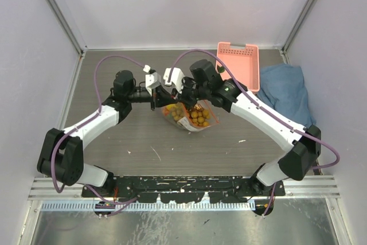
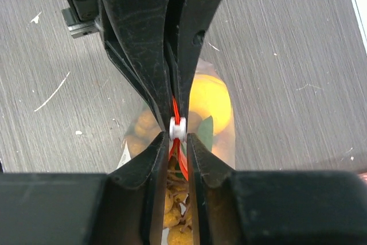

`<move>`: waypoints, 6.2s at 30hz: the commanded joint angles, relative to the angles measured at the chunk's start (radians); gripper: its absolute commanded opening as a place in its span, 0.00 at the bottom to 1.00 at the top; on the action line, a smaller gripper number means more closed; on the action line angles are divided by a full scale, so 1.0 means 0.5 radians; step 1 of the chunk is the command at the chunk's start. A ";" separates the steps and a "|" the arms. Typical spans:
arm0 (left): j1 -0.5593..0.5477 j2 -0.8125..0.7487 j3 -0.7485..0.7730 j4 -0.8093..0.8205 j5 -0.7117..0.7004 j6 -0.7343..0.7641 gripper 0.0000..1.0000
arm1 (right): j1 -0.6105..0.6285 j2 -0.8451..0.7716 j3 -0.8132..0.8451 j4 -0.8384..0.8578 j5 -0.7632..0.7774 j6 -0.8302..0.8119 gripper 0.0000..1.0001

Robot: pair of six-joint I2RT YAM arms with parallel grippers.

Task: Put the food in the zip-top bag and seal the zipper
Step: Zip the zipper food storage bag at the center of the board.

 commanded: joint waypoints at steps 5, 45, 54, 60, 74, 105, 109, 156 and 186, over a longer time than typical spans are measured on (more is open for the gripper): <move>-0.007 -0.287 -0.129 0.143 -0.405 -0.373 0.00 | 0.015 -0.467 -0.252 0.345 0.329 0.443 0.30; 0.009 -0.570 -0.336 0.103 -0.659 -0.527 0.00 | 0.005 -0.359 -1.040 1.539 0.233 0.764 0.18; 0.009 -0.592 -0.359 0.139 -0.647 -0.563 0.00 | 0.004 -0.502 -1.140 1.532 0.635 0.990 0.37; 0.008 -0.594 -0.353 0.132 -0.646 -0.566 0.00 | 0.004 -0.339 -1.183 1.801 0.649 1.102 0.38; 0.013 -0.575 -0.347 0.110 -0.714 -0.533 0.00 | 0.008 -0.143 -1.111 1.790 0.139 0.941 0.01; 0.152 -0.814 -0.414 0.141 -0.761 -0.615 0.00 | 0.015 0.093 -0.432 0.291 -0.499 0.082 0.01; 0.152 -0.761 -0.403 0.219 -0.585 -0.660 0.00 | 0.025 0.259 -0.330 0.270 -0.511 0.112 0.01; 0.151 -0.949 -0.492 -0.021 -0.718 -0.663 0.00 | 0.077 -0.201 -0.207 0.420 -0.320 -0.056 0.61; 0.149 -0.983 -0.439 -0.122 -0.430 -0.592 0.00 | 0.085 0.315 0.383 -0.035 -0.821 -0.783 0.23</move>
